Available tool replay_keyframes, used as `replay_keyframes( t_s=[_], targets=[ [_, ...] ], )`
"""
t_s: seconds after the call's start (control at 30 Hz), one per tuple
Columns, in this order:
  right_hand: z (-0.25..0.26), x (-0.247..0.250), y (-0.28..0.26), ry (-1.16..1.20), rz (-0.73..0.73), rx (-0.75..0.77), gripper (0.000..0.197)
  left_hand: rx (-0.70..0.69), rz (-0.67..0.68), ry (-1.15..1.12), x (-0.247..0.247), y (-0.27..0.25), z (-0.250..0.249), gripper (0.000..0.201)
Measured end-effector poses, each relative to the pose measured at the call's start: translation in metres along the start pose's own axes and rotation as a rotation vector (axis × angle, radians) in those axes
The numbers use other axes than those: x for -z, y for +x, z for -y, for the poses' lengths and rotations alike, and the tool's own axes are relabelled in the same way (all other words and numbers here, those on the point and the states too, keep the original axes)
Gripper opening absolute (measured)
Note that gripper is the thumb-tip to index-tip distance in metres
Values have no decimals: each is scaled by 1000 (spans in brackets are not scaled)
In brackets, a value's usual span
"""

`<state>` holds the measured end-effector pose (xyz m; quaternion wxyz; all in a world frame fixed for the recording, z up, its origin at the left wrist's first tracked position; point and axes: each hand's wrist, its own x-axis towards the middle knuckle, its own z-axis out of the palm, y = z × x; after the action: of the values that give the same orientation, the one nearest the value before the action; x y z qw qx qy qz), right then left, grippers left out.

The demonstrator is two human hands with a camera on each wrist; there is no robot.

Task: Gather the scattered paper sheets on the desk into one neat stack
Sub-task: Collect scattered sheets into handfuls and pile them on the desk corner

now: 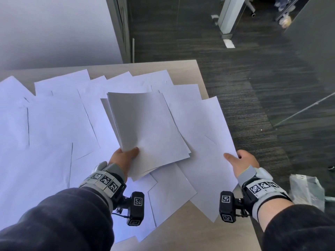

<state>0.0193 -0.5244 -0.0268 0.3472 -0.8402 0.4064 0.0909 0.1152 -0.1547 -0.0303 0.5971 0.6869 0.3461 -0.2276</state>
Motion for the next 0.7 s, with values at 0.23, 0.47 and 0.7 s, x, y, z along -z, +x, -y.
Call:
replay_keyframes(
  t_s=[0.23,0.47,0.7],
  targets=[
    [-2,-3,-17,20,69,96,21,10,17,-8,1,0,-2,34],
    [-10,9,-25,118,-43,-11,28,11,27,-16,4,0,0,36],
    [-21,22,-31,393,-313,-114,29,7,48,5,6,-4,2,33]
  ],
)
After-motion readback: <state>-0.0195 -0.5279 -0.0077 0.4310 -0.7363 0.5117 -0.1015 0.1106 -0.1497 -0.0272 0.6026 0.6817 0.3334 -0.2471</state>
